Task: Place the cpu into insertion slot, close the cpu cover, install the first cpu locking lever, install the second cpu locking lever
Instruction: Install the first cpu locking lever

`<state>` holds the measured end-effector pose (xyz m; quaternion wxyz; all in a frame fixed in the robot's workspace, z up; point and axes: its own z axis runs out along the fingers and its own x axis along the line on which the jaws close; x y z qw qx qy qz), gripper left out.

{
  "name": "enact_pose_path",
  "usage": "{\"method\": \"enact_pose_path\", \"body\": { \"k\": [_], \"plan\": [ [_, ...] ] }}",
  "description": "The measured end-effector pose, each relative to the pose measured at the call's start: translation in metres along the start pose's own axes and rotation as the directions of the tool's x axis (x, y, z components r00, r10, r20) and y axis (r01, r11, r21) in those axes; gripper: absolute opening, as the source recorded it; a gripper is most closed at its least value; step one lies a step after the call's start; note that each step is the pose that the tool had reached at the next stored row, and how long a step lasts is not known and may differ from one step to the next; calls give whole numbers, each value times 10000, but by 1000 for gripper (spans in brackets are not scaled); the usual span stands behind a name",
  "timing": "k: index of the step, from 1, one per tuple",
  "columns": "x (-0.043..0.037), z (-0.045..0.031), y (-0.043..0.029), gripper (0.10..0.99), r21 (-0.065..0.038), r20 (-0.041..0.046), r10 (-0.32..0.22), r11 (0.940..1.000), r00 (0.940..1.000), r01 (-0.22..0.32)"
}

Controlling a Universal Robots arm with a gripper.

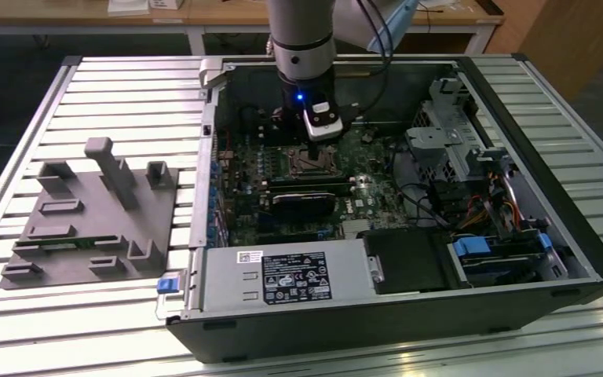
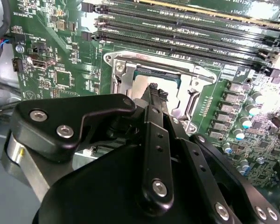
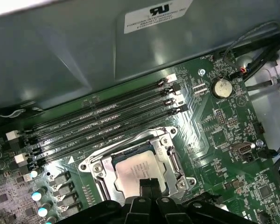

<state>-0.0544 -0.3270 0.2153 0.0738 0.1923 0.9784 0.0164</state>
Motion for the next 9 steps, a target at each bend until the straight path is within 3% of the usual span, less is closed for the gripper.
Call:
{"method": "enact_pose_path", "body": {
  "k": [3,9],
  "plan": [
    [-7,-48,3,106,-2,1,1,10000,10000,-1],
    [-31,-220,14,106,-3,2,1,10000,10000,-1]
  ]
}}
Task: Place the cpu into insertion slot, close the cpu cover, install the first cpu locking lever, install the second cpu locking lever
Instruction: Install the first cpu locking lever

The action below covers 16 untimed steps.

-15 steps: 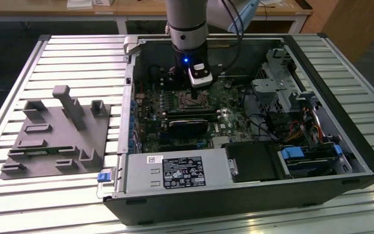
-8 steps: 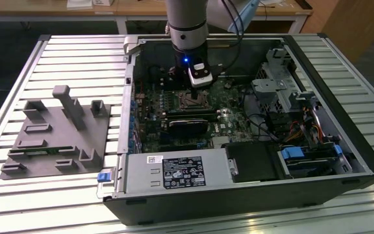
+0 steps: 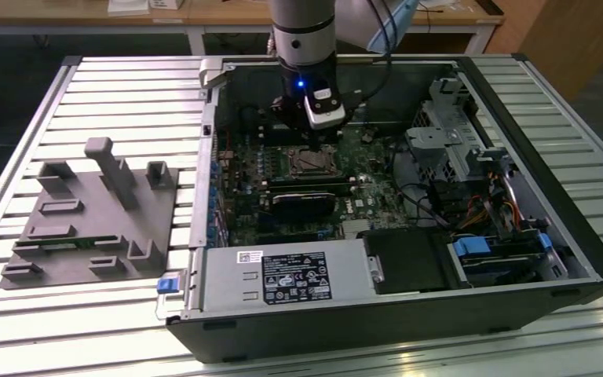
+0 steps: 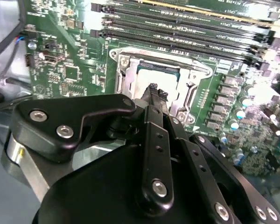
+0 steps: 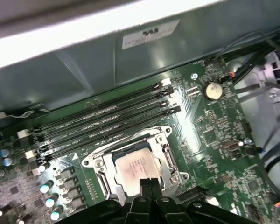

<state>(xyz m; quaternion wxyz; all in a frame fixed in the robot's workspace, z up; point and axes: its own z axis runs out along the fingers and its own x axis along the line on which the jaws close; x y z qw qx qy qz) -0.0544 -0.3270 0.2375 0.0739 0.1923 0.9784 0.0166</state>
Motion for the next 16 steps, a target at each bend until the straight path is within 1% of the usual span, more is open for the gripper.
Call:
{"method": "enact_pose_path", "body": {
  "k": [2,4,5,8,9,11,16],
  "plan": [
    [-4,-28,2,106,0,0,-1,10000,10000,1],
    [-5,-27,3,106,2,1,-64,10000,10000,64],
    [-6,-27,3,106,35,4,-124,9999,9999,124],
    [-6,-24,3,106,203,33,-336,9992,9994,335],
    [-7,-21,3,106,230,39,-425,9988,9991,424],
    [-6,-17,2,106,229,34,-641,9977,9979,640],
    [-5,-5,3,106,141,5,-1250,9921,9922,1250]
  ]
}}
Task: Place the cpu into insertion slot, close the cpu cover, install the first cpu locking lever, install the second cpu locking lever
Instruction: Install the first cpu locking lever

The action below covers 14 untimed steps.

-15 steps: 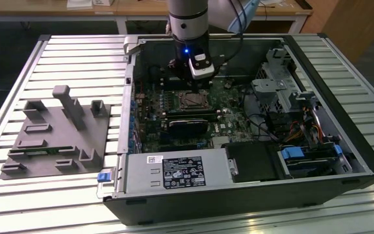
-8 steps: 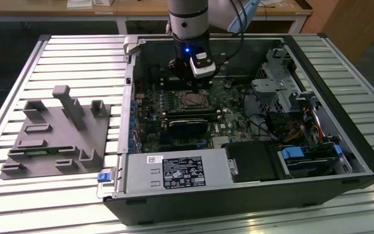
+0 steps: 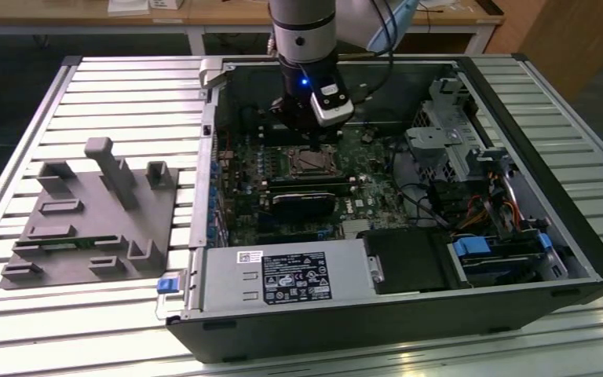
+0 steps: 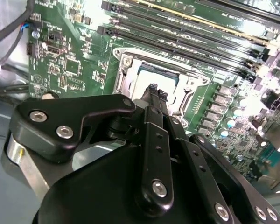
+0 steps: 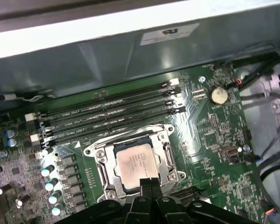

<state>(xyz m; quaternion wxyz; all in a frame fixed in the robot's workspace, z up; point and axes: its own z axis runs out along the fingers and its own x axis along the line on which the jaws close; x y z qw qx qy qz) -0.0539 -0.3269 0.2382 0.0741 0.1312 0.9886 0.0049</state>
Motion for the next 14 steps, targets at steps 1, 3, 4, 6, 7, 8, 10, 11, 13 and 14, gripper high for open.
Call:
{"method": "enact_pose_path", "body": {
  "k": [1,3,4,6,7,8,10,11,13,14],
  "plan": [
    [0,3,0,106,-14,-3,-100,9999,10000,100],
    [-3,10,0,106,-29,-11,-259,9997,9997,259],
    [-4,14,1,106,-27,-19,-321,9995,9995,321],
    [-9,19,2,106,-16,-37,-405,9992,9992,405],
    [-9,19,2,106,-16,-38,-416,9991,9991,416],
    [-9,19,2,106,-17,-39,-420,9991,9991,420],
    [-9,20,2,106,-20,-38,-427,9991,9991,427],
    [-10,20,3,106,-21,-42,-431,9991,9991,431],
    [-23,24,6,106,15,-208,-437,9990,9988,438],
    [-33,26,9,106,44,-343,-436,9990,9985,438]
  ]
}}
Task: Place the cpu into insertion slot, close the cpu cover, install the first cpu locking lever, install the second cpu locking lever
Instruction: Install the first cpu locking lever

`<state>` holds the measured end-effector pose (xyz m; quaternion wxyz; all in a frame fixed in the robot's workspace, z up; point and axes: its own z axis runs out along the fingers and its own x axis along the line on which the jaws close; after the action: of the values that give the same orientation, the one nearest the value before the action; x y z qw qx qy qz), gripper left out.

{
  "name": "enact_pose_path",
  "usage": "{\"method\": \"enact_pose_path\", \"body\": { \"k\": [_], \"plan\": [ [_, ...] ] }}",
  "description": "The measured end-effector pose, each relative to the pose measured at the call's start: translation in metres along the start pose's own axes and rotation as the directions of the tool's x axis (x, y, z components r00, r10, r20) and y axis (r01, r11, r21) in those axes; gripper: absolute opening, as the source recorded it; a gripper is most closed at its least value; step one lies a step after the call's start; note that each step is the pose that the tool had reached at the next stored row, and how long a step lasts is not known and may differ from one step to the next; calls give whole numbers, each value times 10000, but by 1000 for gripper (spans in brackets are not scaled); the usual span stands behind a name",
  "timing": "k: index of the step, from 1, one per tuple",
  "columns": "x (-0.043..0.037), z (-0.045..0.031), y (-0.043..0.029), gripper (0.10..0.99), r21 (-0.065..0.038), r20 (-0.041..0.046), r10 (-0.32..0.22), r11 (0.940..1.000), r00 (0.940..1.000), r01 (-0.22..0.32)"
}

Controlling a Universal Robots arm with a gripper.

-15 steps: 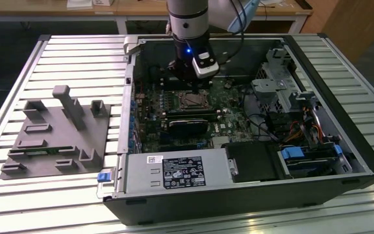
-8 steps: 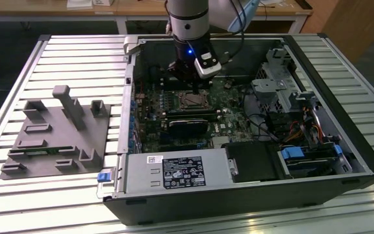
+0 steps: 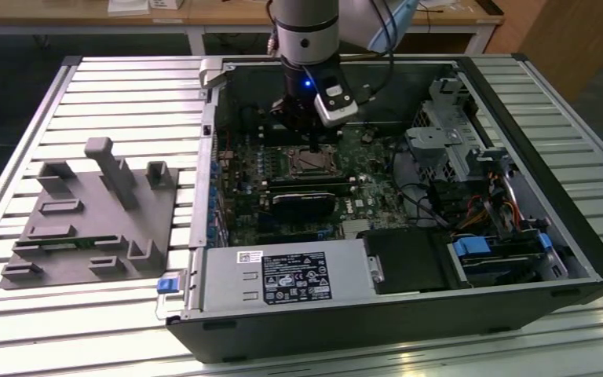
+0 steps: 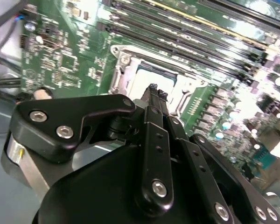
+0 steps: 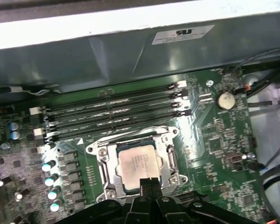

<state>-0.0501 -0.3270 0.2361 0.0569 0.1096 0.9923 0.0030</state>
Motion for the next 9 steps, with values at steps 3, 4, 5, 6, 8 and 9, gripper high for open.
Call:
{"method": "enact_pose_path", "body": {
  "k": [3,4,5,6,8,9],
  "plan": [
    [-34,5,7,106,112,-492,-2,9999,9988,7],
    [-41,6,8,106,136,-591,-1,9999,9983,9],
    [-41,5,8,106,138,-598,-1,9999,9982,9],
    [-41,5,8,106,138,-599,0,9999,9982,9],
    [-44,7,9,106,136,-600,-4,9999,9982,12],
    [-54,10,12,106,129,-600,-47,9999,9982,55]
  ]
}}
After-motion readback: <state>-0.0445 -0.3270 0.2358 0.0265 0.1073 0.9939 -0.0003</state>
